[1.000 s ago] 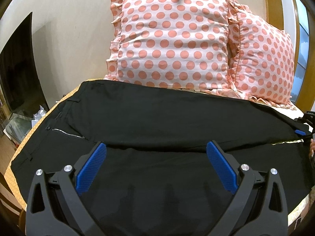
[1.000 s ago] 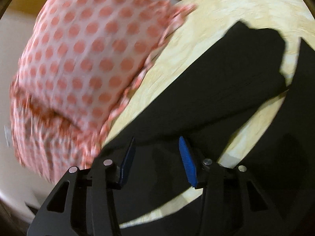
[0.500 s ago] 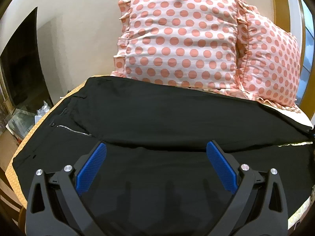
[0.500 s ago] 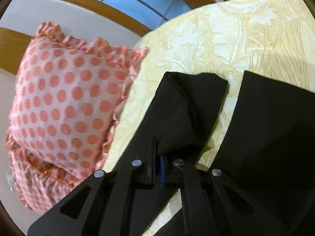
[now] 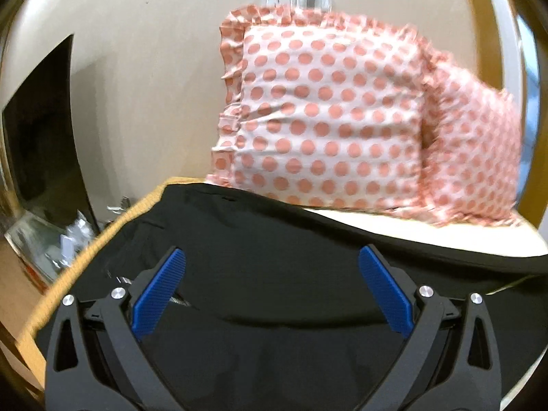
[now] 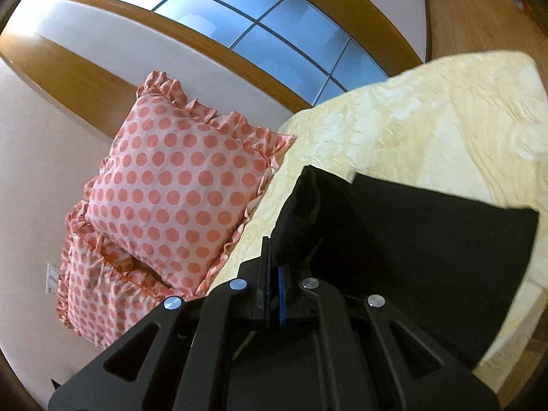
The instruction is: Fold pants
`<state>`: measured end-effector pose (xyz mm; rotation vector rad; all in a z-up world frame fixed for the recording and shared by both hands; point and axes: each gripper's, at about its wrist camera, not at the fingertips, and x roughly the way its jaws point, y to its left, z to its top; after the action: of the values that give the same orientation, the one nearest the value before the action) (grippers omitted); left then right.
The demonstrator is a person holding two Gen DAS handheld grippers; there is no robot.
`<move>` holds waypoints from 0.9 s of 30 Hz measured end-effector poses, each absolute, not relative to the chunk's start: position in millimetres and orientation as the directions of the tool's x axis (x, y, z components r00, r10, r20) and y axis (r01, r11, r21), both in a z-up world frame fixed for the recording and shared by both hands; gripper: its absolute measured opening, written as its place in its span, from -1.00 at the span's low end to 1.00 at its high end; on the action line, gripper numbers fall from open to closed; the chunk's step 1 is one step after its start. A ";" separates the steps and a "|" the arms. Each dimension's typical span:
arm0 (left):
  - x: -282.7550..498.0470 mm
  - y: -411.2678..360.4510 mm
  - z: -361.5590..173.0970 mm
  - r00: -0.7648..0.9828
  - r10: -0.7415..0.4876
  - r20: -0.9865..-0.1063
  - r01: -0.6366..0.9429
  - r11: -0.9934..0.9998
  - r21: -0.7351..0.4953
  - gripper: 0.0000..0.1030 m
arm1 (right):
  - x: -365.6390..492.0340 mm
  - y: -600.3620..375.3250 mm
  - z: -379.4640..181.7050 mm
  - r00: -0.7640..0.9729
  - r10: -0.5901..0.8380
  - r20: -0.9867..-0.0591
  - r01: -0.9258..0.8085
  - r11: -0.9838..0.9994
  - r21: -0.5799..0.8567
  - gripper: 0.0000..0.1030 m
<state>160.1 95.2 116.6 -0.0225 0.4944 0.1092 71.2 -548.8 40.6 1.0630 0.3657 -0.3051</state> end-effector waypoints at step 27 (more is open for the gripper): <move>394.4 176.5 38.1 0.514 0.001 -0.858 -0.435 0.862 -0.259 -0.85 | 48.3 -547.0 46.0 0.915 -0.101 -0.392 0.389 0.482 0.785 -0.94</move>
<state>394.4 176.5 38.1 -0.4820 1.0056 0.2747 48.3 -547.0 46.0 1.0291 0.3113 -0.3049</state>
